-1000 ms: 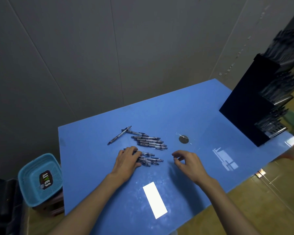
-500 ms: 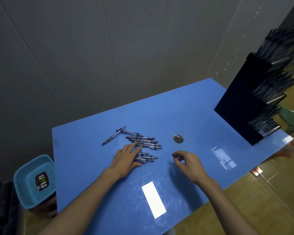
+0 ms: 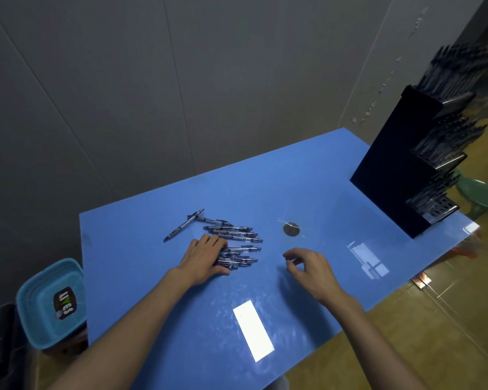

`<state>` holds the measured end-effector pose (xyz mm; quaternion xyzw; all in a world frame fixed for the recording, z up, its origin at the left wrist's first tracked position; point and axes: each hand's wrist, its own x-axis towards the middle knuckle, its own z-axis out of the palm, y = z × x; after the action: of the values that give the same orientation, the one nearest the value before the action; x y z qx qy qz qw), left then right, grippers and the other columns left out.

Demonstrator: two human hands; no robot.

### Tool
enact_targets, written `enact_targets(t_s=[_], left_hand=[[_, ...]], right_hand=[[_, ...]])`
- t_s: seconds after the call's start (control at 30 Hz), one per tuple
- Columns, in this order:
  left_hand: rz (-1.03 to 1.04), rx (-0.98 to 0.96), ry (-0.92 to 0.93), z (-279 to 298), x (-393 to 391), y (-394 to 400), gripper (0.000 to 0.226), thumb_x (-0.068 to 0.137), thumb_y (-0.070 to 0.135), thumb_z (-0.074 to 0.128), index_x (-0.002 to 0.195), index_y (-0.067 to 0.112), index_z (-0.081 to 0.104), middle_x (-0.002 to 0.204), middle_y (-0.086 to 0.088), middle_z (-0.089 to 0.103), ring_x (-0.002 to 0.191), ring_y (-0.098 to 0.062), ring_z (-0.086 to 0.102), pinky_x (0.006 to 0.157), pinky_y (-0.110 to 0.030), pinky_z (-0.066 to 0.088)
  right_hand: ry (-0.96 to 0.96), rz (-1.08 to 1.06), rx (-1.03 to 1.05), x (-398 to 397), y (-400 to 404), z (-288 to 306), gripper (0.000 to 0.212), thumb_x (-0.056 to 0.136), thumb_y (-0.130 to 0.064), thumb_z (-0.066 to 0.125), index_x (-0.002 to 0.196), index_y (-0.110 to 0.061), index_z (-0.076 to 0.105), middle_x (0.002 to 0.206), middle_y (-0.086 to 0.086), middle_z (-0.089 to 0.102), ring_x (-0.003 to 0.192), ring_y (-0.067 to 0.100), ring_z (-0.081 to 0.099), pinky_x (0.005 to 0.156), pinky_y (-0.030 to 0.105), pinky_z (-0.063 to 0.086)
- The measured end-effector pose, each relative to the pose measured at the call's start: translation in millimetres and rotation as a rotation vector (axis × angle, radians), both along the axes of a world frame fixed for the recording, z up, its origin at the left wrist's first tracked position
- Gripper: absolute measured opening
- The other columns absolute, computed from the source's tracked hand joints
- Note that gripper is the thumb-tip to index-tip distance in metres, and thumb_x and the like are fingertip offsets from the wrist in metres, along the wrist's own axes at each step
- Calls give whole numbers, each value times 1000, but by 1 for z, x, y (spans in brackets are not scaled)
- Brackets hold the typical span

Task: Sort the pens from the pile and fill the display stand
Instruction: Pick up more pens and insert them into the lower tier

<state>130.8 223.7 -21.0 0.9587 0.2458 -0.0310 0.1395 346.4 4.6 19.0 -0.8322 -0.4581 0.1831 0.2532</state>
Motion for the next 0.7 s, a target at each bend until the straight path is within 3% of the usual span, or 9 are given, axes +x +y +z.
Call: enact_targets(t_s=[0.2, 0.33, 0.43, 0.5, 0.6, 0.7], left_hand=[[-44, 49, 12, -6, -14, -4, 48, 93, 61, 55, 125, 26, 49, 115, 6, 46, 106, -18, 44, 88, -33, 37], [-150, 217, 38, -10, -23, -9, 37, 94, 55, 58, 99, 19, 54, 97, 2, 51, 86, -20, 51, 73, -33, 43], [-194, 322, 172, -14, -30, -6, 39, 78, 50, 76, 80, 19, 53, 80, 1, 51, 69, -17, 50, 58, -30, 44], [-198, 272, 240, -9, -34, -6, 37, 76, 44, 73, 87, 15, 53, 86, -2, 53, 75, -19, 52, 64, -31, 44], [-53, 189, 215, -8, -41, -10, 36, 91, 41, 56, 109, 11, 49, 108, -7, 52, 96, -25, 50, 82, -36, 41], [155, 119, 133, -10, -45, -24, 28, 92, 37, 51, 107, 14, 47, 110, -6, 55, 95, -24, 51, 80, -36, 41]], right_hand=[[3, -3, 0, -3, -3, 2, 19, 93, -21, 61, 108, -21, 72, 101, -12, 72, 88, 2, 66, 83, 23, 52], [7, -4, -20, -7, -6, 1, 19, 93, -21, 60, 108, -21, 72, 101, -13, 72, 87, 1, 65, 79, 18, 47], [1, -7, -28, -10, -7, 1, 19, 93, -20, 61, 109, -21, 73, 102, -12, 72, 87, 1, 65, 79, 17, 46], [3, -10, -26, -13, -8, 1, 19, 93, -20, 61, 109, -21, 73, 103, -12, 72, 88, 2, 66, 82, 20, 49], [-1, -6, -35, -19, -7, -1, 20, 94, -20, 61, 109, -21, 73, 104, -12, 72, 89, 3, 66, 84, 22, 50], [6, 3, -44, -28, -6, -4, 20, 94, -21, 60, 110, -22, 72, 105, -13, 72, 90, 2, 65, 83, 20, 49]])
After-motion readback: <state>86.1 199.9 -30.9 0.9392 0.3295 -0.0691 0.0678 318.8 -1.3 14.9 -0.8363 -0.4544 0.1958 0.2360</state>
